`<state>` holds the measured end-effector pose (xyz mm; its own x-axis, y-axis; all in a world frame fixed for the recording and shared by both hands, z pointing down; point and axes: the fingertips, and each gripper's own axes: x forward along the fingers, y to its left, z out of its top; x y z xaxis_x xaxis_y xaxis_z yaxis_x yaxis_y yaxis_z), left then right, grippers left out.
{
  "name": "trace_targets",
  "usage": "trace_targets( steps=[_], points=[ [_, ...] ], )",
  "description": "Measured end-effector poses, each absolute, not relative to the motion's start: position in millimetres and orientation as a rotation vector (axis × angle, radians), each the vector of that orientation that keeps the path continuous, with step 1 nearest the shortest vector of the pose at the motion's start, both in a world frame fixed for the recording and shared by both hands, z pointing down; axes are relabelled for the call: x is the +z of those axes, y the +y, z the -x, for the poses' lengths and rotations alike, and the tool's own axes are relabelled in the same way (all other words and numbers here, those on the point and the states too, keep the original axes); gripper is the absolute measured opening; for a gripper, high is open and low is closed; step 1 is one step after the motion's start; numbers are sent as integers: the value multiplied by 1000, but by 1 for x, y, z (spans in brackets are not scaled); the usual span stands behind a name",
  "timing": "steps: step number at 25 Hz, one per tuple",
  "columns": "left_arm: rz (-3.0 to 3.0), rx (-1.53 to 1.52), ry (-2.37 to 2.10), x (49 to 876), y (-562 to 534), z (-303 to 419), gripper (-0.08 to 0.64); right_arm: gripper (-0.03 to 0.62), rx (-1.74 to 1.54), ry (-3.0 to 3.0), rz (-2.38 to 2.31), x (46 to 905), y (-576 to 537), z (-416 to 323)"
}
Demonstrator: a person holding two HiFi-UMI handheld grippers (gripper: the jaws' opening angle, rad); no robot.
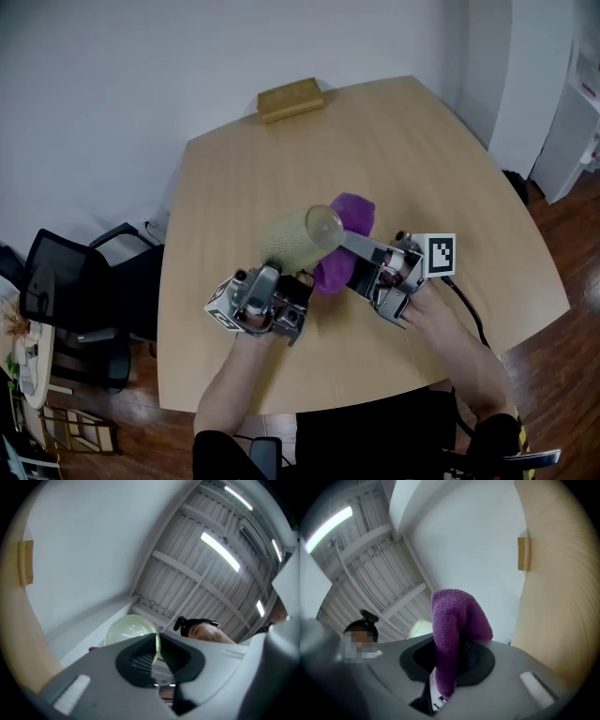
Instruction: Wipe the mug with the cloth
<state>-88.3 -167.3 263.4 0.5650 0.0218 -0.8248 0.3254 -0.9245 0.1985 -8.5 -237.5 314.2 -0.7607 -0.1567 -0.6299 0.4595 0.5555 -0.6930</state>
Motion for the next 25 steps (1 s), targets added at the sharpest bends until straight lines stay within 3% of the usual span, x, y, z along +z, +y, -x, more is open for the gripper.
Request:
trace_targets(
  steps=[3,7,15,21,25],
  points=[
    [-2457,-1368,275,258,-167,99,41,52,-1060,1993,-352,280,-236,-24],
    [-2456,-1373,272,258,-168,100,41,52,-1033,2120,-468,283,-210,6],
    [-2524,-1260,282,263,-166,92,46,54,-975,2614,-159,333,-212,43],
    [-2542,-1241,401,257,-152,86,43,54,-859,2140,-377,261,-221,-39],
    [-2553,-1196,471,259,-141,77,43,54,-924,2044,-612,251,-197,-29]
  ],
)
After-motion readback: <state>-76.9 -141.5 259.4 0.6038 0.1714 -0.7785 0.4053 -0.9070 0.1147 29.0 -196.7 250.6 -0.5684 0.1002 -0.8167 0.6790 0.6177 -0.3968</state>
